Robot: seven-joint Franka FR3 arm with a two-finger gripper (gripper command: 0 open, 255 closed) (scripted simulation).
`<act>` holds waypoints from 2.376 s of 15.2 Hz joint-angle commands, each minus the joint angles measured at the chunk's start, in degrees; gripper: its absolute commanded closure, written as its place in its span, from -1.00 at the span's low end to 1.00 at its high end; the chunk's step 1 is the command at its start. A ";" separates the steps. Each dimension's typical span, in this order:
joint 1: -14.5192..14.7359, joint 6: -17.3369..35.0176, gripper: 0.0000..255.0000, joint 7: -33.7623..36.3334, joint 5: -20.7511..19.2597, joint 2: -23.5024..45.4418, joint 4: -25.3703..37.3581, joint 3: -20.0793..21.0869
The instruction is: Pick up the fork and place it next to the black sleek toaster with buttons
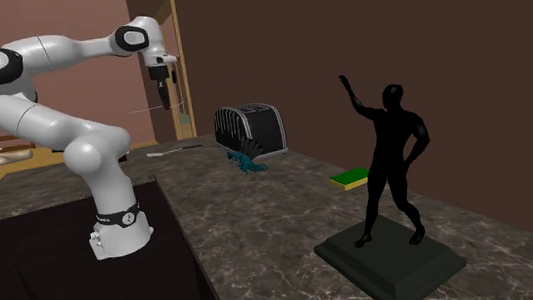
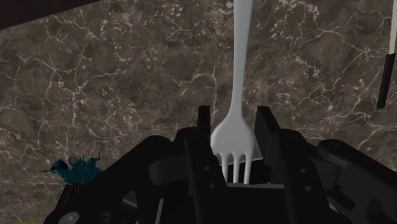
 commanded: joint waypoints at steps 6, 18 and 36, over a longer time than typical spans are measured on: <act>1.11 3.86 1.00 -0.76 2.44 -1.89 -5.48 2.48; 2.66 10.61 1.00 -1.88 7.42 -3.76 -13.47 7.96; 3.43 21.64 1.00 -3.85 17.15 -3.23 -22.39 19.40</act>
